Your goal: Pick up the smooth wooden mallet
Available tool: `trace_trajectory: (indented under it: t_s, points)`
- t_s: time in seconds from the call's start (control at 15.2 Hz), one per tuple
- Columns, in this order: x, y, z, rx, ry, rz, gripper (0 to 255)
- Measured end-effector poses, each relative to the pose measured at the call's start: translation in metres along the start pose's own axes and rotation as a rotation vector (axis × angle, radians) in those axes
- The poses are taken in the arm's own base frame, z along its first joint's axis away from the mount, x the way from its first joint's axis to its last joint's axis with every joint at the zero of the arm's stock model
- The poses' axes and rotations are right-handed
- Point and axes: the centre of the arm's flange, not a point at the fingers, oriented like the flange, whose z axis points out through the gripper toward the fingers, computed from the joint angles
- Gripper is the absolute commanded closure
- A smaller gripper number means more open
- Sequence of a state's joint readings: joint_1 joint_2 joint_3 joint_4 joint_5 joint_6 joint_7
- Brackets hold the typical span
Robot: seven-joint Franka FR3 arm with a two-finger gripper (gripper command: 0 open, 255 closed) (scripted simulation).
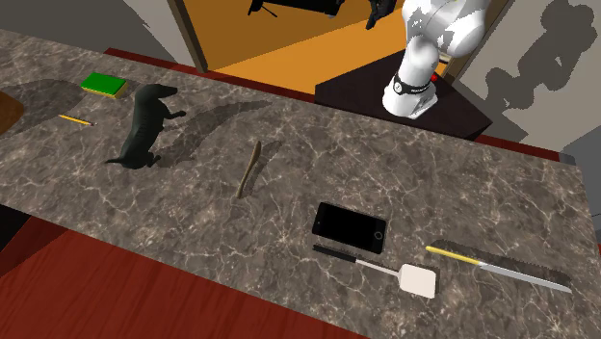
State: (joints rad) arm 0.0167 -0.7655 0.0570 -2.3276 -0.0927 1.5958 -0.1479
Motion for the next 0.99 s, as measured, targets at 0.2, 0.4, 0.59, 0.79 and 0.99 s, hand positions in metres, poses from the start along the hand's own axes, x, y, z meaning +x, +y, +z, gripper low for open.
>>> trace_trajectory:
  t_s: [0.2,0.4,0.59,0.79,0.99]
  points:
    - [0.015,0.002,0.01,0.003,-0.008,-0.018,0]
    - [0.046,0.007,0.029,0.011,-0.027,-0.06,0]
    - [0.084,0.014,0.05,0.019,-0.047,-0.105,0]
    - [0.119,0.017,0.071,0.027,-0.066,-0.15,0]
    - [0.155,0.019,0.094,0.035,-0.087,-0.195,0]
